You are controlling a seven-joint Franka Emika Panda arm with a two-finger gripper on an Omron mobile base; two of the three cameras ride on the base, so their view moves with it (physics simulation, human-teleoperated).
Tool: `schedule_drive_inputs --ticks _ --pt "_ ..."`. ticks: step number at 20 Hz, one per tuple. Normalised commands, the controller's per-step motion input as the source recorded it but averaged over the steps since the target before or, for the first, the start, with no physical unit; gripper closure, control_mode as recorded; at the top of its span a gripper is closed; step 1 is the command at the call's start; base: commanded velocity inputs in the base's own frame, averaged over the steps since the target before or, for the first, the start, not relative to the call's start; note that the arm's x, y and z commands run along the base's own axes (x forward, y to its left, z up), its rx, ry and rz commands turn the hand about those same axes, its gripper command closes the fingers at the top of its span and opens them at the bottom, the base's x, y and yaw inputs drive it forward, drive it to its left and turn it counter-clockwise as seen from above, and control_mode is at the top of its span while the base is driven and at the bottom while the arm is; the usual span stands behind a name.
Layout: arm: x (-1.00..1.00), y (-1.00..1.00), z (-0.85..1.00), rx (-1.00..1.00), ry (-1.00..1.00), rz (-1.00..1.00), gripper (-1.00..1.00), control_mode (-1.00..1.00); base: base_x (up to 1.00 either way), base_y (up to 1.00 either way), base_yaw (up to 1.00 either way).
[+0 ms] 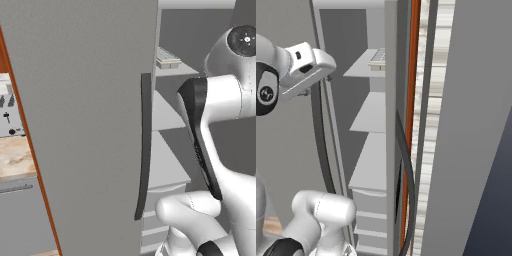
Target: The ice cube tray has been filled with water. Take the tray and place it in the freezer to make ice. Close the freezer door after placing the tray.
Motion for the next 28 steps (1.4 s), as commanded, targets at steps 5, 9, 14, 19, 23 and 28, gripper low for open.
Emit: schedule_drive_inputs --ticks 5,9,14,19,23,28 --pt "-0.56 0.20 -0.40 0.45 0.00 -0.11 -1.00 -1.00 0.00 0.00 0.00" --pt "-0.17 0.03 -0.32 0.35 -0.01 -0.03 -1.00 -1.00 0.00 0.00 0.00" --pt "0.06 0.00 -0.34 0.23 -0.04 0.01 -1.00 -1.00 0.00 0.00 0.00" --pt "0.25 0.00 -0.30 0.07 0.00 0.06 -1.00 -1.00 0.00 0.00 0.00" --pt "-0.06 0.00 -0.19 0.04 0.00 0.03 -1.00 -1.00 0.00 0.00 0.00" --pt "-0.43 -0.01 -0.09 0.00 -0.03 0.00 -1.00 1.00 -0.40 -0.06 0.00"
